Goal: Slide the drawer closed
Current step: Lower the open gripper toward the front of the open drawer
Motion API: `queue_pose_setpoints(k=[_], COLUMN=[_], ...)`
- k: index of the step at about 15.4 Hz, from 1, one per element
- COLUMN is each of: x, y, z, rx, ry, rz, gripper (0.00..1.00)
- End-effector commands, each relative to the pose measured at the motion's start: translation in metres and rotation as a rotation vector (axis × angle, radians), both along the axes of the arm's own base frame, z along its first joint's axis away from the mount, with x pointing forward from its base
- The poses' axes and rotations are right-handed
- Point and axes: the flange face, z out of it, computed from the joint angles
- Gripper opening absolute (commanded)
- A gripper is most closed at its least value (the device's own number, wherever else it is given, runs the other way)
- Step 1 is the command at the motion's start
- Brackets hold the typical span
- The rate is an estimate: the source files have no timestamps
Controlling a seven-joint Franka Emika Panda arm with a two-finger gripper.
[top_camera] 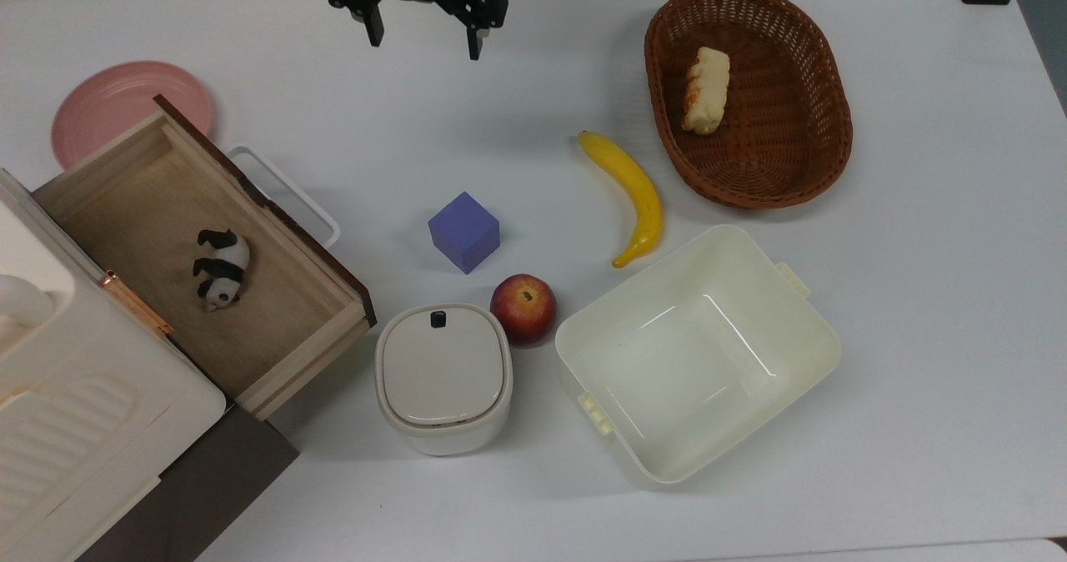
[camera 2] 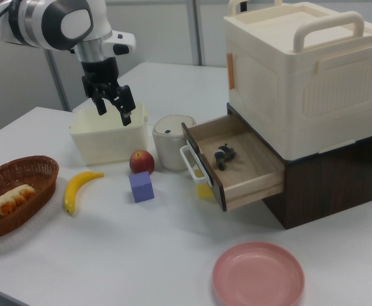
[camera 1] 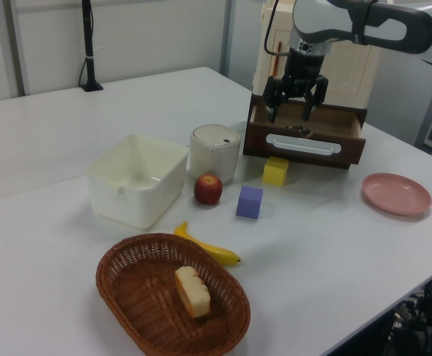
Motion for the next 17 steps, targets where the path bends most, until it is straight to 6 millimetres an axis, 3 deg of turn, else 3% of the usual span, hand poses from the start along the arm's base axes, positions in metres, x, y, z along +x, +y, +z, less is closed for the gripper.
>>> queue_pose_setpoints(k=[1,4,17], x=[-0.0134,-0.0133,-0.0117], y=[-0.0164,-0.0154,-0.0098], z=[0.0128,0.0136,0.0124], rx=[0.026,0.037,0.023], ry=[0.007,0.010,0.008], rz=[0.136,0.026,0.043], gripper=[1.00,1.00,1.00])
